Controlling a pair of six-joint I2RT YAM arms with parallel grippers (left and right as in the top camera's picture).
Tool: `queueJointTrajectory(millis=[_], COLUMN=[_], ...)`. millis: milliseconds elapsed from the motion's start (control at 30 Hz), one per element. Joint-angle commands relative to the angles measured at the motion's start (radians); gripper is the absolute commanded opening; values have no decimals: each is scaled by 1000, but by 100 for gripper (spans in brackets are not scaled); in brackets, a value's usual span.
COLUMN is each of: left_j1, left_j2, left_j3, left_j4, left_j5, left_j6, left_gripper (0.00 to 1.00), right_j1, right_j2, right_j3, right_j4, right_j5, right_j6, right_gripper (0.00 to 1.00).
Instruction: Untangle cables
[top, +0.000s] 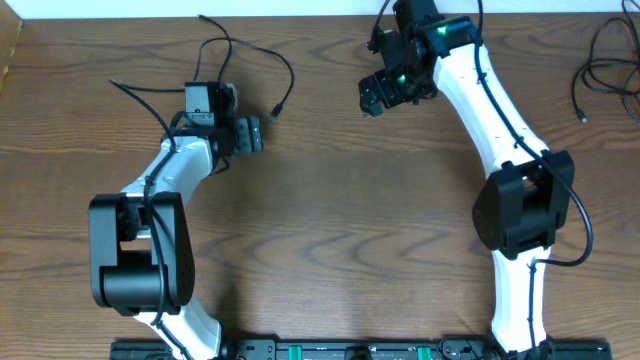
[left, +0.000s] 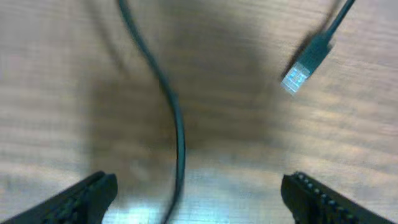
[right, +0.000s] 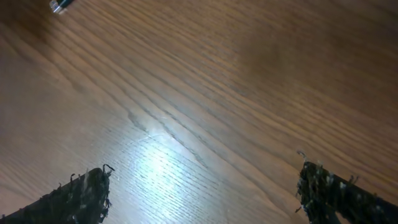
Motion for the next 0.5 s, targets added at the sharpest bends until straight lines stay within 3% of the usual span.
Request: queueJointTrajectory(millis=[0,100,267,467], left_j1=[1,-3,-39,-105], left_j2=[-115,-224,-429,-575], left_j3=[9,9,9,9], left_j4=[-90,-179,-310,-404], left_j5=[-14,-3,83,84], left_j6=[32,72,235,239], left_gripper=[91,92,98,98], right_j1=[-26,-36,-58,-68], right_j2=[13,13,13,-6], right_j3=[-6,-6,-6,-6], right_j4=[-9,-8,-9,-9], right_j5=[-52,-67,-68,-68], right_j6=[11,13,71,178], right_gripper=[96,96,96,95])
